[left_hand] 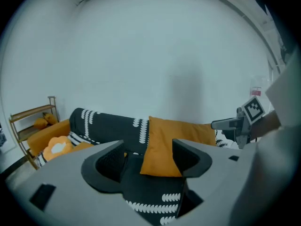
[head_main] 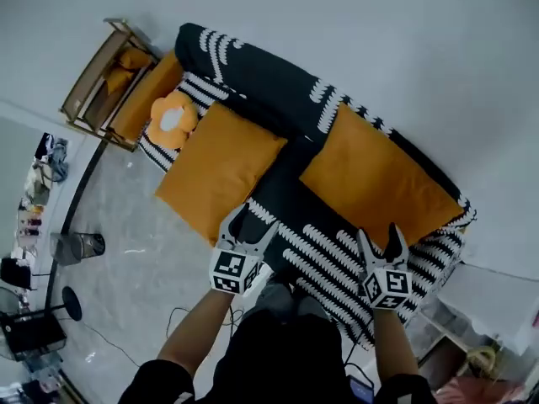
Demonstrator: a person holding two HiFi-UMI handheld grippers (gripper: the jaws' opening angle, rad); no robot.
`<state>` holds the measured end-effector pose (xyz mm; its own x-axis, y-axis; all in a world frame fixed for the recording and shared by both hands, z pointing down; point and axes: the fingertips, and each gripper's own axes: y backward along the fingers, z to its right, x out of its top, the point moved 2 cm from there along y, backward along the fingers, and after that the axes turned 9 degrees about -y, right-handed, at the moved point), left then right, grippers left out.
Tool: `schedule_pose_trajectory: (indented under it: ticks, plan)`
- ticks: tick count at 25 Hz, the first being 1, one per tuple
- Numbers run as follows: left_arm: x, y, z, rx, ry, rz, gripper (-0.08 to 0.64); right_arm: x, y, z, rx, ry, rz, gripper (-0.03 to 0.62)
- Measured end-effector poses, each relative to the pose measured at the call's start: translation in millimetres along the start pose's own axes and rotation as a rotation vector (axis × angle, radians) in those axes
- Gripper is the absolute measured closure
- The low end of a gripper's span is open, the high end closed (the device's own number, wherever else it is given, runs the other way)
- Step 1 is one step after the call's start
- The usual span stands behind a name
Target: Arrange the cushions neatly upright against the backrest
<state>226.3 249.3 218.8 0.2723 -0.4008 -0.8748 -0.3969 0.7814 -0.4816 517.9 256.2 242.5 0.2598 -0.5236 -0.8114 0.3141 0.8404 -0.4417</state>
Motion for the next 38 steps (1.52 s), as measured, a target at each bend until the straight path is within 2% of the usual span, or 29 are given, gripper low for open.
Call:
schedule_pose_trajectory:
  ticks: [4, 6, 12, 15, 19, 24, 28, 31, 34, 38]
  plan:
    - [14, 58, -26, 0.133, 0.053, 0.051, 0.23, 51, -15, -59, 0.128, 0.032, 0.062, 0.209]
    - [13, 84, -42, 0.196, 0.105, 0.067, 0.23, 57, -26, -97, 0.195, 0.045, 0.056, 0.209]
    - [-14, 157, -89, 0.348, 0.193, 0.081, 0.232, 34, -52, -193, 0.352, 0.137, -0.045, 0.209]
    - [-38, 185, -118, 0.379, 0.224, 0.076, 0.231, 21, -66, -239, 0.392, 0.155, -0.063, 0.209]
    - [-47, 216, -166, 0.421, 0.233, 0.1, 0.23, 13, -85, -309, 0.444, 0.206, -0.058, 0.21]
    - [-60, 255, -216, 0.421, 0.234, 0.11, 0.222, 1, -97, -388, 0.485, 0.324, -0.061, 0.209]
    - [-75, 286, -256, 0.435, 0.215, 0.093, 0.222, -3, -121, -423, 0.457, 0.29, -0.039, 0.209]
    - [-98, 311, -270, 0.458, 0.233, 0.074, 0.222, -21, -131, -442, 0.439, 0.31, -0.062, 0.209]
    - [-119, 324, -281, 0.484, 0.282, 0.076, 0.222, -41, -141, -456, 0.436, 0.352, -0.105, 0.209]
    - [-144, 318, -283, 0.494, 0.371, 0.064, 0.222, -77, -146, -455, 0.43, 0.405, -0.192, 0.209]
